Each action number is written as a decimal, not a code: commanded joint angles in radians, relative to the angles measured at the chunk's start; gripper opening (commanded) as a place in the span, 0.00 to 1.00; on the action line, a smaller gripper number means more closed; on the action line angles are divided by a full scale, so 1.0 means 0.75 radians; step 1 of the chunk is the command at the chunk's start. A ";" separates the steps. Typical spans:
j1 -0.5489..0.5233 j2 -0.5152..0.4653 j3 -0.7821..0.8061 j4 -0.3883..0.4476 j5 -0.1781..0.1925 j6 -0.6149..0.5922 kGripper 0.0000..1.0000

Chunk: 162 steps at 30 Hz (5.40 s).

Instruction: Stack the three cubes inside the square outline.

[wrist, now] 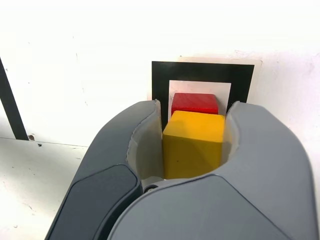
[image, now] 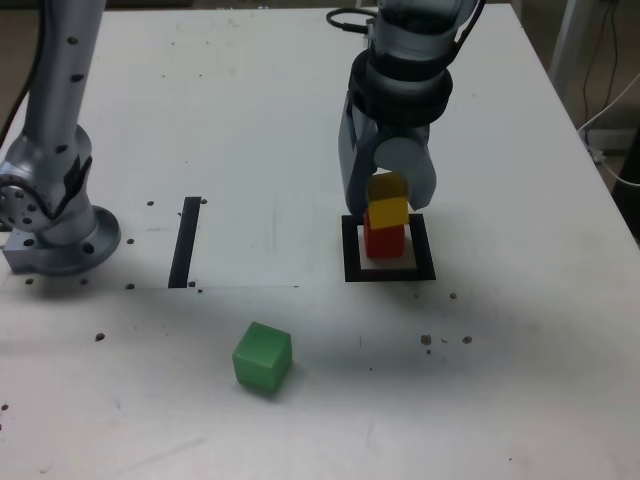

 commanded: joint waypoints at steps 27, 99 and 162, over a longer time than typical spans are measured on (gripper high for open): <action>-0.039 -0.175 0.124 0.115 -0.025 0.054 1.00; -0.813 -0.168 0.635 -0.547 -0.116 -0.198 0.33; -0.083 -0.040 -0.280 0.377 -0.054 0.217 0.11</action>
